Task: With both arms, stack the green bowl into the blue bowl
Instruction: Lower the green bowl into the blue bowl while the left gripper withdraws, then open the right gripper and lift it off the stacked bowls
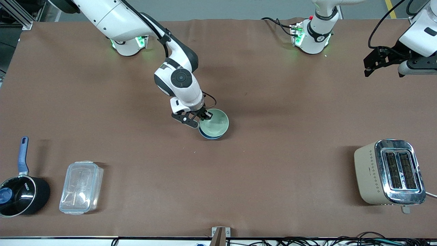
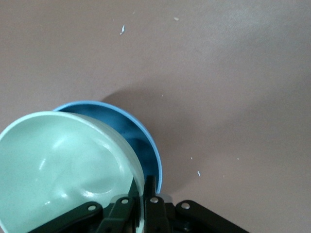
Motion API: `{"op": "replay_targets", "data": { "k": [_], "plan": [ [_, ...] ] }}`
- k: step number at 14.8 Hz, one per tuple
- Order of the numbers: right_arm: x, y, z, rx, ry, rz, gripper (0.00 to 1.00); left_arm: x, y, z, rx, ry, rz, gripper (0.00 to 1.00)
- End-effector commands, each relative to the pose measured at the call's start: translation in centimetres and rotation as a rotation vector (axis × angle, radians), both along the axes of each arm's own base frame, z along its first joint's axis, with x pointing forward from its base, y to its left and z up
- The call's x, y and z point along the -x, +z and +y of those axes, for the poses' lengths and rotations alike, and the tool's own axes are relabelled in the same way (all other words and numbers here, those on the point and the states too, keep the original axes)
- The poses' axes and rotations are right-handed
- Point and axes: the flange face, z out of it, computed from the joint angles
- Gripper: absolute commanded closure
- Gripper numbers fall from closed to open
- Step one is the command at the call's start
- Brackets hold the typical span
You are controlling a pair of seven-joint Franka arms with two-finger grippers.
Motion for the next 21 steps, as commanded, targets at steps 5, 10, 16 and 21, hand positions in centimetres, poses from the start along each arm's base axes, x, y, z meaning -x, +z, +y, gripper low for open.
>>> {"op": "replay_targets", "data": {
  "k": [5, 10, 16, 21],
  "plan": [
    [-0.9, -0.1, -0.3, -0.003, -0.022, -0.012, 0.15, 0.4, 0.2, 1.4, 0.043, 0.015, -0.005, 0.00],
    [-2.4, 7.8, -1.3, 0.083, -0.024, -0.044, 0.00, -0.7, 0.2, 1.4, 0.040, 0.011, -0.015, 0.00],
    [-5.0, 22.4, -13.4, 0.281, 0.147, -0.155, 0.00, -2.5, 0.4, 0.6, 0.050, 0.001, -0.024, 0.00],
    [-6.5, 29.9, -26.6, 0.273, 0.225, -0.127, 0.00, -2.5, 0.6, 0.4, 0.028, -0.005, -0.029, 0.00]
  ]
}}
